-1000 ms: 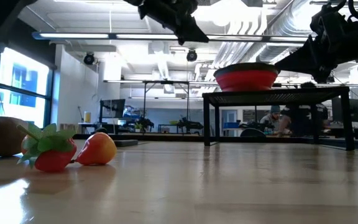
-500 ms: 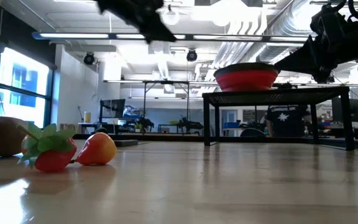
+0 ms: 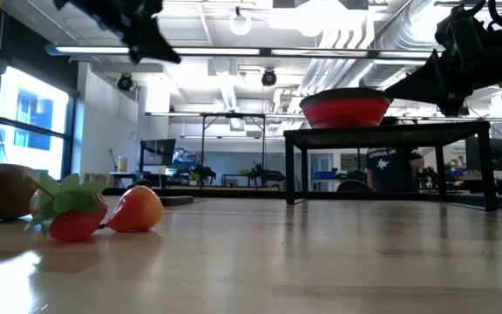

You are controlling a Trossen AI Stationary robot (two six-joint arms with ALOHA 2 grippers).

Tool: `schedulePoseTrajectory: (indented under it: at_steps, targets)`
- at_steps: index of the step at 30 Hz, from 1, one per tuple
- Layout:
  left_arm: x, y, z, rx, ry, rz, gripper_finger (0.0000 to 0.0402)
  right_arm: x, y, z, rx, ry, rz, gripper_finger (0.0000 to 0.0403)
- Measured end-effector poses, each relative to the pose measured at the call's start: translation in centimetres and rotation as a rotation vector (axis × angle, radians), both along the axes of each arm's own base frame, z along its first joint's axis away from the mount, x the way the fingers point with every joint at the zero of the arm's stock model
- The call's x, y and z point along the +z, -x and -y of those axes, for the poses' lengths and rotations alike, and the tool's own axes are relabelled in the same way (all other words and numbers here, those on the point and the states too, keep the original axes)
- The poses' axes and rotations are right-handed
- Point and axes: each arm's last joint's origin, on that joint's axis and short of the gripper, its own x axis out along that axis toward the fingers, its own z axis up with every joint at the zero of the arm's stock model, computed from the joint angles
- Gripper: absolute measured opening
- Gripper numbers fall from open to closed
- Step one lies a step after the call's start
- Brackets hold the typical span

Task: Pick & Place Fruit
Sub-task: Put the orange pear into the red strainer bowl on the shelf

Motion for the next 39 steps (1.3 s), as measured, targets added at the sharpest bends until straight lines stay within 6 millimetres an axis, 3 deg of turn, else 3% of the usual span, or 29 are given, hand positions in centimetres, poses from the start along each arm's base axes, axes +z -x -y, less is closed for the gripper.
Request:
schedulePoseTrajectory:
  at_steps: [6,28,39]
  targets:
    - [-1.2,1.4,0.7,0.032,0.085,-0.025,0.0000,0.0,0.0,0.0,0.000,0.000,0.001,0.0003]
    - [-1.6,1.4,0.7,0.034,0.094,-0.040,0.0000,0.0,-0.1,-0.2,0.045,-0.121,0.044,0.0002]
    - [-3.1,2.3,1.3,0.009,0.196,-0.209,0.0000,0.0,-0.1,-0.2,0.045,-0.121,0.043,0.0002]
